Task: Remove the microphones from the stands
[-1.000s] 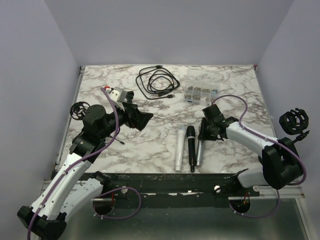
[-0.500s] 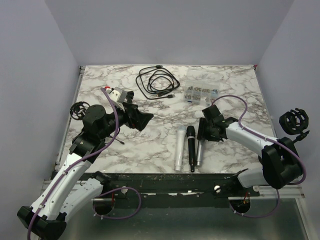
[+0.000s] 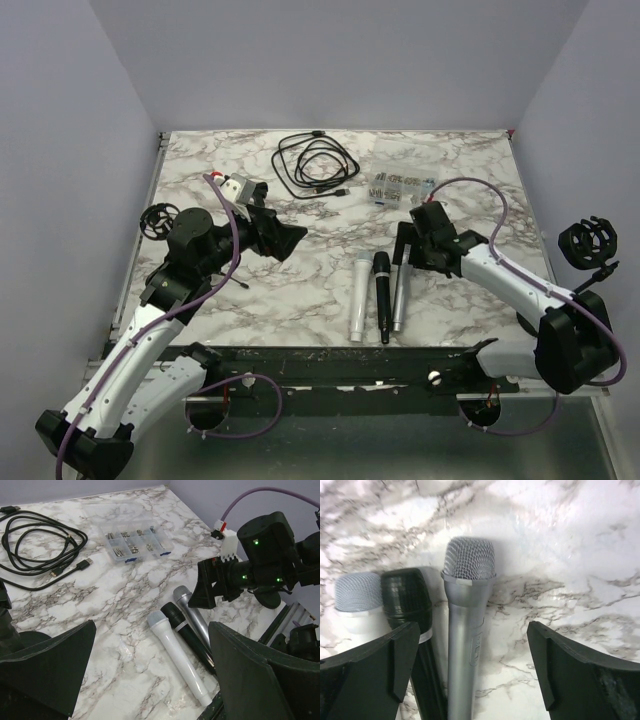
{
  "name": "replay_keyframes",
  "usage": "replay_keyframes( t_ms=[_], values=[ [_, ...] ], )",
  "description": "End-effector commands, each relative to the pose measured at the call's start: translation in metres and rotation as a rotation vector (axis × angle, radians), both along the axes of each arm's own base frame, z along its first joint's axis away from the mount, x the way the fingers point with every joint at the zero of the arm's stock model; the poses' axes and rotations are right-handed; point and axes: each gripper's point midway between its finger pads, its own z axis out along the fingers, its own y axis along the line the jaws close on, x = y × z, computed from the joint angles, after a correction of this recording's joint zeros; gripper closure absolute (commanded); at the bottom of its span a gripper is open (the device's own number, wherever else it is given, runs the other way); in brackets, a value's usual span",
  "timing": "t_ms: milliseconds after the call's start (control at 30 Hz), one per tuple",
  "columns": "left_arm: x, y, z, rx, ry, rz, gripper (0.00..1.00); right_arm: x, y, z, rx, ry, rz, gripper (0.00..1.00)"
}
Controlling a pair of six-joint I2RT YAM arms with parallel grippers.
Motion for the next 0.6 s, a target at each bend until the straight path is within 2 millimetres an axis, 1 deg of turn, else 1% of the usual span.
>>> replay_keyframes(
  t_ms=[0,167,333,433,567],
  values=[
    [-0.004,-0.001,0.013,-0.024,-0.028,-0.018,0.01,0.02,-0.012,0.04,-0.065,-0.133,-0.019,0.01],
    [-0.004,-0.001,0.013,-0.019,-0.023,-0.017,0.01,0.036,-0.015,0.073,-0.076,-0.25,-0.021,0.0],
    [-0.004,-0.001,0.013,-0.017,-0.019,-0.021,0.02,0.046,-0.021,0.111,-0.069,-0.399,-0.044,0.0],
    [-0.003,-0.001,0.012,-0.018,-0.017,-0.014,0.01,0.044,-0.03,0.142,-0.066,-0.484,-0.075,0.0],
    [-0.005,-0.002,0.013,-0.024,-0.019,-0.025,0.01,0.04,-0.053,0.186,-0.096,-0.628,-0.149,0.0]
  ],
)
